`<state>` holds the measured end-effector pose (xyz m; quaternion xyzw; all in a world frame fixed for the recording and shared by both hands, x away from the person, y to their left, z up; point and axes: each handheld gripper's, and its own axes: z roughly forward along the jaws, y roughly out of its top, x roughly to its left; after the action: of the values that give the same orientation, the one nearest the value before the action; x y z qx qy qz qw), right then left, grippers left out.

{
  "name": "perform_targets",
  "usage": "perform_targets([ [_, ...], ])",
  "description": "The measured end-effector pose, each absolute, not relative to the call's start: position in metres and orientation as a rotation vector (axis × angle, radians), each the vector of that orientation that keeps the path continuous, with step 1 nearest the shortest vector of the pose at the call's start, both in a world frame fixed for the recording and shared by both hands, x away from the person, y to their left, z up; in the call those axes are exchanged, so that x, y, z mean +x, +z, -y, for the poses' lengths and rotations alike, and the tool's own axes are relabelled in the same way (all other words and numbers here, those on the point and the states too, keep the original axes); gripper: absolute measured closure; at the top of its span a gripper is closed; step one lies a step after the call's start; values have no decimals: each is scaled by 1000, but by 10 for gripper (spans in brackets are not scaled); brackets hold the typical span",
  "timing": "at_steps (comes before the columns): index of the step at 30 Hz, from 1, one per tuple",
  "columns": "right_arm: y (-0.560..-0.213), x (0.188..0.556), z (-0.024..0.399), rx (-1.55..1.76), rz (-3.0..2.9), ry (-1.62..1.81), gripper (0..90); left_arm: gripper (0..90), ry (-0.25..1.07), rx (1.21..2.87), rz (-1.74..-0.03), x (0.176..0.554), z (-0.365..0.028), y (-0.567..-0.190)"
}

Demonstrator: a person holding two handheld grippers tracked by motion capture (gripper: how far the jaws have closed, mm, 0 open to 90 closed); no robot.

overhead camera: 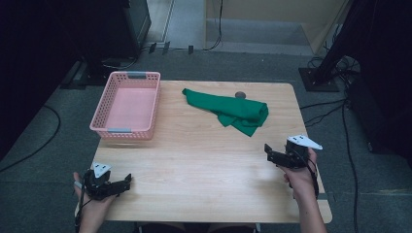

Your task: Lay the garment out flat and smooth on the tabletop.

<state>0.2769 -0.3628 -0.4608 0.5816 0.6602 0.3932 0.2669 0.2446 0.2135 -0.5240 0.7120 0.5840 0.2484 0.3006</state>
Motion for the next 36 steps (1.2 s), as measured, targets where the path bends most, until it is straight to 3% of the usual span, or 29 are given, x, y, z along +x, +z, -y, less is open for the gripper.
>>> perform_targets([
  [36, -438, 341, 328, 1518, -1835, 1016, 113, 3, 645, 1905, -1521, 246, -209, -524],
])
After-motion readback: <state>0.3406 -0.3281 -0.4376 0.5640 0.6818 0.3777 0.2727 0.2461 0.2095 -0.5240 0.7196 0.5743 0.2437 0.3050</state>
